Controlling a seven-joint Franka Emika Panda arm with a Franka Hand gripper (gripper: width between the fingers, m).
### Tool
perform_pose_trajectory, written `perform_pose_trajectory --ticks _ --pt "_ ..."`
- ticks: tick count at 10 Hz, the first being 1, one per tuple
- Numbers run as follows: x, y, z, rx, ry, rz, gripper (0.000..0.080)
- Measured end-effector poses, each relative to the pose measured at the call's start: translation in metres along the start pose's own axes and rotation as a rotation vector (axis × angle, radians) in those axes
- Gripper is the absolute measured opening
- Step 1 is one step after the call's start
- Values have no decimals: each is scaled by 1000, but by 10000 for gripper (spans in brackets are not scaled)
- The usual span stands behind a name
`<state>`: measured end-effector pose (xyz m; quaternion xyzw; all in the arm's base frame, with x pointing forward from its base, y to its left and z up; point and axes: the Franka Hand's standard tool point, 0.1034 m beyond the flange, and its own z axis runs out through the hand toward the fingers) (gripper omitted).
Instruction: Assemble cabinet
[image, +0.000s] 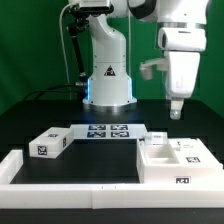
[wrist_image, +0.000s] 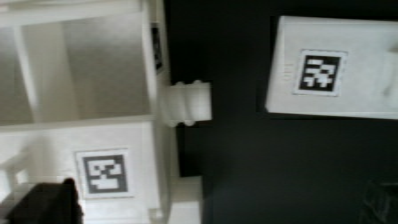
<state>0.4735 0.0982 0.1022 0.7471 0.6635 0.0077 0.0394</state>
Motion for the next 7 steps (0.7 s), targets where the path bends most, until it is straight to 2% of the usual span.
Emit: perform_pose_trajectory --ticks 2,4,7 --pt "-8 -33 13 9 14 13 797" --pt "-6 -56 31 11 46 21 797" --pt "-3 -72 59 37 77 28 797"
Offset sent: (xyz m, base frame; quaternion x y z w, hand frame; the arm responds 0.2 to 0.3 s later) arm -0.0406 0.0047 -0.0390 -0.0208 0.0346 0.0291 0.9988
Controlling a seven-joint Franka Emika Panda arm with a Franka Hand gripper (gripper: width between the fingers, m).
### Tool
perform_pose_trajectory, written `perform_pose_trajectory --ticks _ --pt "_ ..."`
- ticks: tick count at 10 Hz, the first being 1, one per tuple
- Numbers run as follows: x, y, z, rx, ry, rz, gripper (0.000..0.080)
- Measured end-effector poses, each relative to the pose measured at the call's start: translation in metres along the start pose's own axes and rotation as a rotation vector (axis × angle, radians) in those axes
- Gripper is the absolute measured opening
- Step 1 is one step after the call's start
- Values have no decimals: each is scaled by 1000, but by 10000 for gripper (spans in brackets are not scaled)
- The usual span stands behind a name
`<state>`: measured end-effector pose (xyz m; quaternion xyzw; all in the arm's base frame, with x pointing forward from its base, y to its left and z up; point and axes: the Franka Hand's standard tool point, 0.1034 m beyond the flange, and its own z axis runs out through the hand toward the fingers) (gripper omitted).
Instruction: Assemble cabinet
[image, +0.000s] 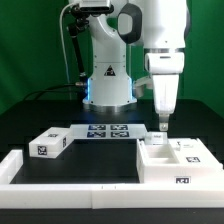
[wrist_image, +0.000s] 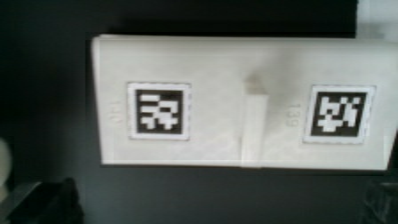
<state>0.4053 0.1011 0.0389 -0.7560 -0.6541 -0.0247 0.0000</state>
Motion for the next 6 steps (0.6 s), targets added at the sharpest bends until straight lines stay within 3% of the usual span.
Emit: perform_pose_trajectory --ticks 3,4,5,6 --pt "-7 -7 21 17 15 19 797" --pt "-9 -8 25 22 17 22 665" --pt "-11 -9 26 23 16 25 665" --pt "-11 -9 26 24 16 26 514"
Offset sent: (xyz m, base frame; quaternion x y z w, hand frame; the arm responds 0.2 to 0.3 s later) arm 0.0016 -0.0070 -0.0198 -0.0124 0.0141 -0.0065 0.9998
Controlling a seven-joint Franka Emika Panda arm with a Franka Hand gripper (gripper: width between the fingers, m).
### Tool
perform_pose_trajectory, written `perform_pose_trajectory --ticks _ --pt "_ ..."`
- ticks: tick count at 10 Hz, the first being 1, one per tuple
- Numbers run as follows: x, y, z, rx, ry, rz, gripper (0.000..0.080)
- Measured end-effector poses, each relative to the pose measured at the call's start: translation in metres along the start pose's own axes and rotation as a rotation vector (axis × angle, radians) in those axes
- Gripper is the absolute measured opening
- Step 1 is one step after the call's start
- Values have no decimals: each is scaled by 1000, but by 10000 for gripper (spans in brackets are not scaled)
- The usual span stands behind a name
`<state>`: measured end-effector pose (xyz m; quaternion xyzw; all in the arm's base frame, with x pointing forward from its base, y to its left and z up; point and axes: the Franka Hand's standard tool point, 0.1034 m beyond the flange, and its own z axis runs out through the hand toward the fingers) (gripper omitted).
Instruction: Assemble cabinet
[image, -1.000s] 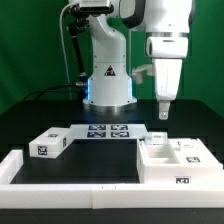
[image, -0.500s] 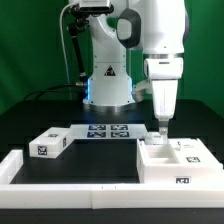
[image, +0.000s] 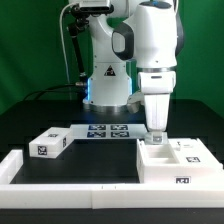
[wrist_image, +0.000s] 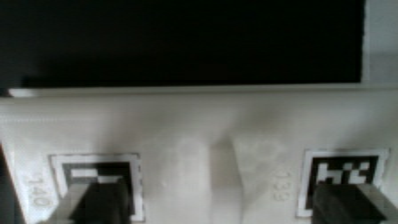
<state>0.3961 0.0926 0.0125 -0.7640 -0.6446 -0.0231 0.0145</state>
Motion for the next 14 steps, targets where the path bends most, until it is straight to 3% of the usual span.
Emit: perform_pose_trajectory --ticks 2,3,4,9,14 --pt "0 0 0 0 0 1 241" --pt "0 0 0 0 0 1 241" --pt "0 0 0 1 0 1 72" --pt "-1 4 -5 0 -9 -1 67" --pt "-7 11 -37 9 -69 -13 67"
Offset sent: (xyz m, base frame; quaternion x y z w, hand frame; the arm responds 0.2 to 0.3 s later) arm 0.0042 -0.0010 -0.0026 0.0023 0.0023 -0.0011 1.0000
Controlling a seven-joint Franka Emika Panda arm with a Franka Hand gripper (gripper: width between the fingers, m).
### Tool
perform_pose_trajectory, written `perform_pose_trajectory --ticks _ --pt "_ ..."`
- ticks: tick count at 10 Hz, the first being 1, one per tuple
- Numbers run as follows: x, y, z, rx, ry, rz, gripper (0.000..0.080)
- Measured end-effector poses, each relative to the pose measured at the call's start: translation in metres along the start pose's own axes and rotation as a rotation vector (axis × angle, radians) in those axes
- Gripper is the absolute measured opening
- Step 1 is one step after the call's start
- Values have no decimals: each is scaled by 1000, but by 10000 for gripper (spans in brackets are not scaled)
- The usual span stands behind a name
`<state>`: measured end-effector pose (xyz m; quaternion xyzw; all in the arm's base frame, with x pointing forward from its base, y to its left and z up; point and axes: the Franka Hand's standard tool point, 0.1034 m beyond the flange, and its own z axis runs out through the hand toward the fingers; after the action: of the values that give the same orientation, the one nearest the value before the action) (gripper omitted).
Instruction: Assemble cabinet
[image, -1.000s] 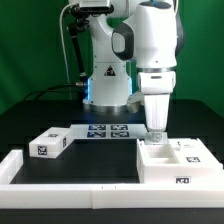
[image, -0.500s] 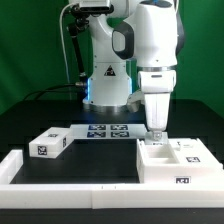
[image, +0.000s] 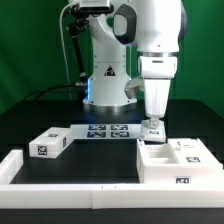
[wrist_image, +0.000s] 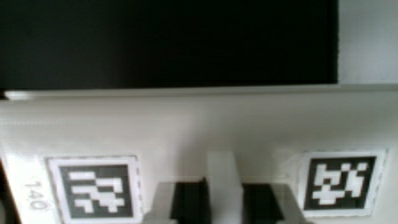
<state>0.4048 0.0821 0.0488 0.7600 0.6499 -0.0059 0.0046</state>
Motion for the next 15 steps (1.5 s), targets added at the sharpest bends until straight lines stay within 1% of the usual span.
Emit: perform_pose_trajectory --ticks 1,3,4,5,6,7,8,12,15 --pt "-1 3 -6 -1 -10 -1 68" --pt "-3 18 -13 -11 -15 -12 68" --pt "-6 25 -15 -7 -22 -15 68" --pt "-8 41 -17 -3 -29 -11 68" --pt "-9 50 -18 -1 -31 -17 68" --pt "-12 56 -15 14 -38 -13 68" --pt "-14 57 -12 28 -43 -11 68" --pt "-12 57 -11 23 -38 -15 68" --pt "-11 56 -11 25 -39 -32 68"
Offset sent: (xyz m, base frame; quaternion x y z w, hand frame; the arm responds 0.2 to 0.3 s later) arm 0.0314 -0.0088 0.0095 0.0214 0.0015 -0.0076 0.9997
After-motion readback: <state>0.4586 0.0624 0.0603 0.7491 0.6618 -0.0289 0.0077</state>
